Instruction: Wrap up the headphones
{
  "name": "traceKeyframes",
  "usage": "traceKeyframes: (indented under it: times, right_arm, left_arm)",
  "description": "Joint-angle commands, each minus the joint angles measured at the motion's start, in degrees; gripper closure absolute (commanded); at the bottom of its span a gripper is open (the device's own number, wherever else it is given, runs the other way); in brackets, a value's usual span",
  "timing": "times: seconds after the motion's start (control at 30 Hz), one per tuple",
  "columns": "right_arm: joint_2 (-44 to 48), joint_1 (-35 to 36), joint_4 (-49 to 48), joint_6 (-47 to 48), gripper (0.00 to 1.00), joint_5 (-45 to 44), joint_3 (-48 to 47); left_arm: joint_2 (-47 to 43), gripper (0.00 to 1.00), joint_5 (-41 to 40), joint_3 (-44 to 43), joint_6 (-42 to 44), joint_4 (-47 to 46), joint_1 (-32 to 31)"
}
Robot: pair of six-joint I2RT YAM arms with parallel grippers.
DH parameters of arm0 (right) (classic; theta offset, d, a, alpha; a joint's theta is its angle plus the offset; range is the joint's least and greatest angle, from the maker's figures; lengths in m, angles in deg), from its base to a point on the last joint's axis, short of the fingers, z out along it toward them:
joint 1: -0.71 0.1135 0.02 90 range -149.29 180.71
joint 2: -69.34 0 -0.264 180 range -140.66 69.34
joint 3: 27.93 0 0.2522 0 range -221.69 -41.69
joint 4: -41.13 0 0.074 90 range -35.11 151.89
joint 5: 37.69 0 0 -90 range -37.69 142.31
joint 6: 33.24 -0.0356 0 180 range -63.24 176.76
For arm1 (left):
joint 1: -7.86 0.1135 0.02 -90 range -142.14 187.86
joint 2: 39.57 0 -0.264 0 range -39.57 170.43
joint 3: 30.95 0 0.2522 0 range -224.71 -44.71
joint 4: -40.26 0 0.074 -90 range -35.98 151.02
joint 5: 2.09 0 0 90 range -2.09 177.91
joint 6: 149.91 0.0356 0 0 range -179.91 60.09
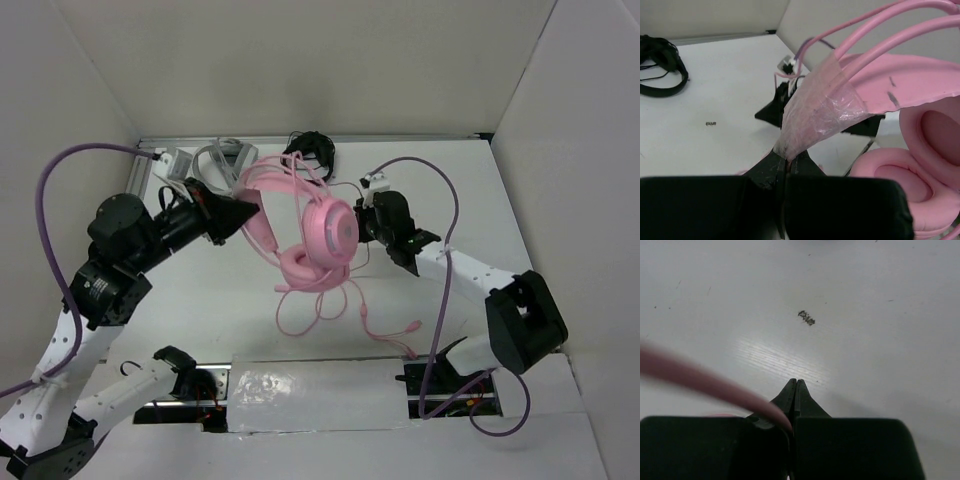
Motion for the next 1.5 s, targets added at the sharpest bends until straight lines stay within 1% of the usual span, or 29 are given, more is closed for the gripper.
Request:
traceKeyframes:
  times: [0.0,0.03,0.07,0.1,0.13,0.17,0.27,0.3,0.33,0.4,0.43,0.47,0.5,0.6,0.63,0.73,0.8,0.87,0.9,0.97,1.0,1.03,1.1,1.23,1.27,1.3,1.37,1.43,1.47]
  right_arm:
    - [-3.01,1.13,-10.60,-6.60,1.00,6.34,1.97]
    - [-3.46,1.83,-11.76,-6.96,1.00,7.30,2.33]
    - [-3.90,2.88,-12.82,-7.31,1.00,7.92,2.42]
    - [-4.16,5.24,-14.39,-7.57,1.00,7.93,2.51]
    - [-4.08,6.57,-15.02,-7.49,1.00,7.67,2.51]
    - [-3.99,7.80,-15.89,-7.58,1.00,6.88,2.77]
    - [-3.55,11.15,-18.53,-8.27,1.00,8.01,3.03]
    - [-3.81,11.76,-19.50,-8.45,1.00,9.84,3.12]
    - [-3.90,13.77,-20.20,-9.15,1.00,10.04,3.64]
    - [-3.73,14.49,-20.21,-9.25,1.00,10.39,3.91]
    - [-3.47,16.32,-20.38,-9.77,1.00,9.35,4.96]
    - [-2.68,17.30,-20.99,-10.12,1.00,8.55,5.75]
    - [-2.15,18.09,-21.09,-10.39,1.00,8.02,6.63]
    - [0.83,22.39,-20.39,-11.88,1.00,0.93,10.75]
    - [1.54,23.36,-20.12,-12.58,1.00,-3.80,11.55]
    - [4.26,26.35,-16.62,-14.95,1.00,-11.72,13.66]
    - [6.46,28.55,-14.41,-15.92,1.00,-14.47,15.50]
    - [9.10,31.70,-12.84,-16.27,1.00,-17.45,16.39]
    - [9.89,32.94,-11.87,-16.45,1.00,-18.51,16.74]
    - [12.00,36.53,-7.92,-18.03,1.00,-24.13,16.66]
    - [12.44,37.16,-6.25,-18.73,1.00,-25.63,16.31]
    - [13.49,37.43,-2.84,-20.65,1.00,-27.12,16.04]
    - [14.46,38.04,0.69,-20.85,1.00,-29.42,15.08]
    - [16.31,41.38,4.82,-17.17,1.00,-33.63,11.04]
    - [16.31,42.17,6.14,-16.29,1.00,-34.86,8.77]
    - [16.49,43.31,6.77,-15.32,1.00,-34.79,7.79]
    - [16.40,44.64,8.00,-12.42,1.00,-33.65,5.51]
    - [16.57,45.95,7.74,-9.96,1.00,-27.87,4.53]
    - [16.75,46.39,7.39,-8.82,1.00,-22.71,3.83]
  left_arm:
    - [1.00,1.00,-8.56,-5.83,-12.53,-1.06,0.15]
    - [1.09,1.00,-10.23,-6.20,-14.24,-0.53,0.15]
    - [1.09,1.00,-12.60,-5.50,-14.96,-3.48,0.15]
    - [1.18,1.00,-14.01,-5.32,-17.75,-4.29,0.15]
    - [1.53,1.00,-15.68,-5.32,-18.47,-4.91,0.15]
    - [3.10,1.00,-16.83,-6.89,-19.09,-4.31,0.06]
    - [5.74,1.00,-24.37,-9.62,-23.74,-1.24,0.15]
    - [6.10,1.00,-25.18,-9.37,-24.36,-1.83,0.06]
    - [6.62,1.00,-27.71,-9.10,-26.02,-1.84,-0.02]
    - [7.15,1.00,-30.71,-9.10,-26.12,-2.01,-0.02]
    - [8.46,1.00,-33.34,-9.27,-26.21,-1.49,-0.02]
    - [9.34,1.00,-37.80,-10.49,-26.39,-0.97,-0.02]
    - [10.48,1.00,-40.46,-11.64,-26.56,1.65,0.06]
    - [14.70,1.00,-48.18,-15.68,-25.77,5.87,0.32]
    - [16.28,1.00,-49.09,-17.00,-24.99,6.16,0.50]
    - [17.87,1.00,-48.05,-17.97,-22.61,5.45,3.13]
    - [18.75,1.00,-47.69,-18.41,-22.17,5.02,5.50]
    - [20.77,1.00,-48.65,-19.20,-22.26,5.98,6.91]
    - [22.78,1.00,-48.83,-20.08,-22.61,6.77,8.66]
    - [24.81,1.00,-47.35,-21.22,-23.39,9.40,10.86]
    - [26.39,1.00,-46.47,-21.58,-23.66,10.28,12.88]
    - [27.10,1.00,-45.24,-21.41,-24.19,10.98,13.68]
    - [27.98,1.00,-44.62,-19.84,-24.89,11.08,15.43]
    - [29.13,1.00,-46.28,-16.75,-28.75,12.75,15.18]
    - [29.48,1.00,-46.46,-16.40,-29.37,13.53,15.18]
    - [30.18,1.00,-46.37,-15.70,-30.07,14.15,15.27]
    - [31.32,1.00,-45.85,-15.52,-34.28,17.74,15.53]
    - [33.34,1.00,-45.75,-16.30,-38.23,19.95,15.53]
    - [35.09,1.00,-45.67,-17.79,-40.34,23.87,15.53]
